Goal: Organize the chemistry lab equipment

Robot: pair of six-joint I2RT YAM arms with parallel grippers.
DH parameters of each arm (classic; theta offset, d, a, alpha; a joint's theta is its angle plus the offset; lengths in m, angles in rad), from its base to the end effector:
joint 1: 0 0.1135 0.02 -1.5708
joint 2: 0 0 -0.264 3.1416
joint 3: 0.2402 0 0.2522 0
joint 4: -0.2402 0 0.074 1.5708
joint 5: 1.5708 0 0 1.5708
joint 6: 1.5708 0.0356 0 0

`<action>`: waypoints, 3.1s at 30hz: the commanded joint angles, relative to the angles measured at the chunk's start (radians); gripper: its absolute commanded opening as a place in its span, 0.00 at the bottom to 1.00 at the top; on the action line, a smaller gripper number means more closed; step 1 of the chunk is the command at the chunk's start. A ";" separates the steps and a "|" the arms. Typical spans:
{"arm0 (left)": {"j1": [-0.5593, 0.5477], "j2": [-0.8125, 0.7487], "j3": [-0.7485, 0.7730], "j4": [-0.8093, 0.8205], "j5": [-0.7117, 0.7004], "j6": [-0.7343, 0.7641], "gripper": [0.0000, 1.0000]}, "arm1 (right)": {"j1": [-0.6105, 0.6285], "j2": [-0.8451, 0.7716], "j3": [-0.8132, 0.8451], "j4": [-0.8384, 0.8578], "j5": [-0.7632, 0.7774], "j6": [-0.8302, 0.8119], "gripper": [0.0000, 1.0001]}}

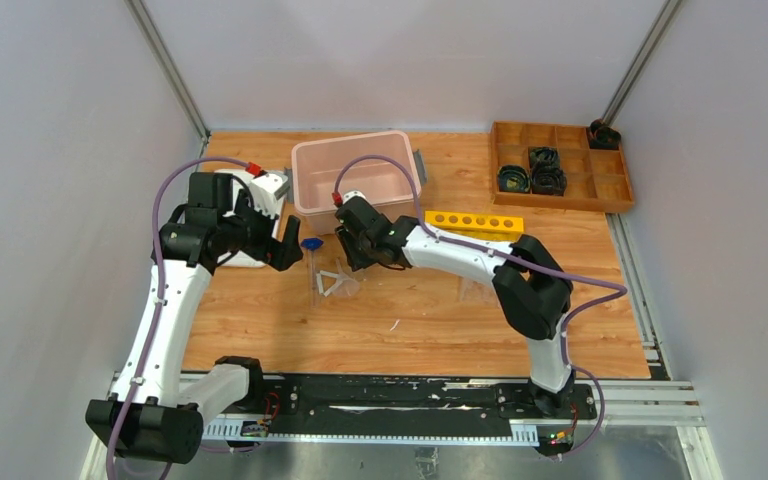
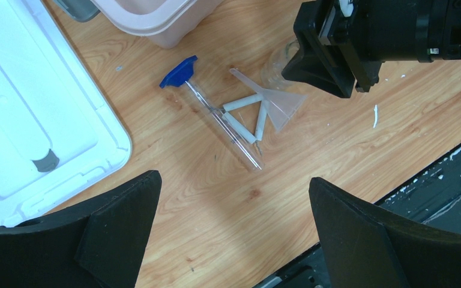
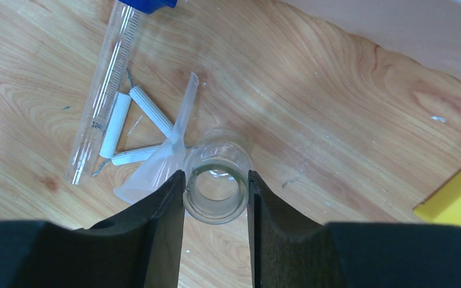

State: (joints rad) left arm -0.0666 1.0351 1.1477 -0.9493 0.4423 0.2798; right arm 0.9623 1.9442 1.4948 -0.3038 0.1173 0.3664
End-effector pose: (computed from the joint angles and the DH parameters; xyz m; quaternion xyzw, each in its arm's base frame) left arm 0.1916 -0.0281 0.3488 0.2345 0.8835 -0.1663 0.3699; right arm 0.2565 0.3609 0.2321 -0.2466 0.8825 0.2023 0.3456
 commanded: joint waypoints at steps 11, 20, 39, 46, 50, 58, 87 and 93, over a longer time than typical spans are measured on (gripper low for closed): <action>0.006 -0.010 -0.009 -0.003 0.024 0.032 1.00 | -0.080 -0.207 0.283 -0.132 0.095 -0.109 0.00; 0.007 -0.014 -0.017 -0.002 0.033 0.047 1.00 | -0.246 0.048 0.563 -0.183 0.083 -0.088 0.00; 0.007 0.024 -0.025 -0.002 0.074 0.092 1.00 | -0.283 0.496 0.867 -0.169 0.289 -0.213 0.14; 0.007 0.026 -0.032 -0.002 0.075 0.104 1.00 | -0.281 0.427 0.813 -0.123 0.278 -0.196 0.51; 0.006 0.020 -0.026 -0.002 0.067 0.101 1.00 | -0.271 0.347 0.779 -0.095 0.259 -0.200 0.67; 0.008 0.002 -0.031 -0.002 0.043 0.089 1.00 | -0.199 0.117 0.599 -0.096 0.235 -0.215 0.70; 0.110 0.001 -0.048 -0.020 0.053 0.124 0.99 | 0.128 -0.097 -0.185 0.143 0.034 -0.406 0.59; 0.111 0.007 -0.033 -0.025 0.062 0.124 0.98 | 0.094 -0.046 -0.148 0.143 0.010 -0.405 0.53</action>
State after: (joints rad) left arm 0.0372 1.0508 1.0981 -0.9688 0.4797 0.3901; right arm 1.0851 1.8797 1.2980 -0.1730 0.1177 -0.0154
